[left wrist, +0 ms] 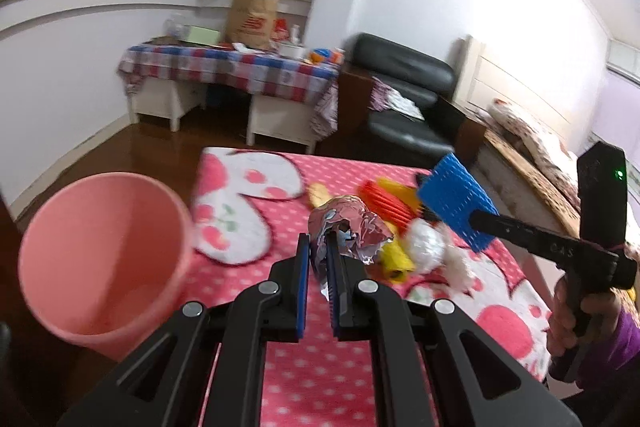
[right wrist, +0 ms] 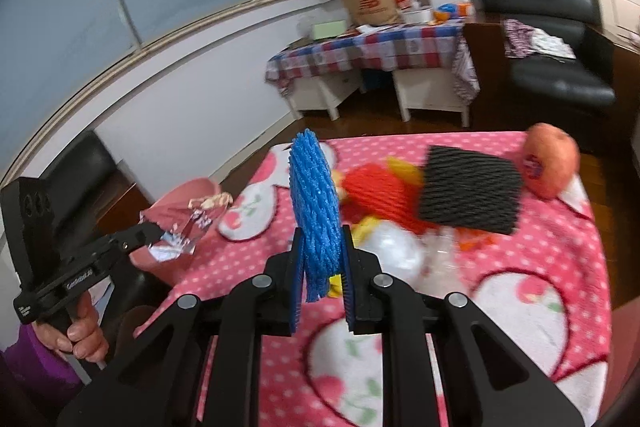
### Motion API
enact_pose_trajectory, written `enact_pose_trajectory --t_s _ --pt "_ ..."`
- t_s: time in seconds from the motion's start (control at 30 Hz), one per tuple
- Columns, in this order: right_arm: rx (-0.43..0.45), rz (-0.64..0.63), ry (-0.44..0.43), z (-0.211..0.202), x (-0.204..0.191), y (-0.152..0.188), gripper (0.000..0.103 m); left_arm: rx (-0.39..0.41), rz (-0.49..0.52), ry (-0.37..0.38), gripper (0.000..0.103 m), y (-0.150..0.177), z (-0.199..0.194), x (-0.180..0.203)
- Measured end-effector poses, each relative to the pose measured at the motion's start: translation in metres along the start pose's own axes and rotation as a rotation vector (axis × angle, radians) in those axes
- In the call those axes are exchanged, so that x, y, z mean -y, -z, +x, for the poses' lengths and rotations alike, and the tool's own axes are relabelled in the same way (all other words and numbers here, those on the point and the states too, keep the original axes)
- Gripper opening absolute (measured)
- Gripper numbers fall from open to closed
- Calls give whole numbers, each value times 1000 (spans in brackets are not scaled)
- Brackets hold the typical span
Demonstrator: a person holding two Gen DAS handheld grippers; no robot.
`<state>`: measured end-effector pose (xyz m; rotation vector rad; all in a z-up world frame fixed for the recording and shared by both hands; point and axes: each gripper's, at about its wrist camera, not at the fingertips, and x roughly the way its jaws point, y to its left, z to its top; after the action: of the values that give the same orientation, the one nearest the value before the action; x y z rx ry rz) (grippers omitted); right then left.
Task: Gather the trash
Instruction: 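Carry both items over the pink bucket and open both tools to drop them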
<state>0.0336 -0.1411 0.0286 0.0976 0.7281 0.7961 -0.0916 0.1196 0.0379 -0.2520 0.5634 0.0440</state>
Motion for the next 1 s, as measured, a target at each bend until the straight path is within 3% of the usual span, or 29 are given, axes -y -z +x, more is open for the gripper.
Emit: enact_pose_trajectory --t_s 0.17,0.43,0.67,0.87,0.93,1.0 --pt "-60 -59 -78 35 -42 -9 17 42 -36 -129 8 3 -21 -37" --pt "-168 -144 -194 99 -118 -23 17 38 -81 -309 8 15 -32 -94" --pt "-269 -182 -228 150 -176 -23 17 -32 -139 -400 8 31 -24 -136" --pt "-352 -141 -225 185 -195 -17 17 -74 -178 -407 9 39 -11 -153" --pt "-371 -137 -214 194 -197 -15 17 -73 -185 -405 15 40 -11 -153" --pt "-402 -126 -204 203 -198 -12 17 -75 -196 -406 39 41 -12 -154"
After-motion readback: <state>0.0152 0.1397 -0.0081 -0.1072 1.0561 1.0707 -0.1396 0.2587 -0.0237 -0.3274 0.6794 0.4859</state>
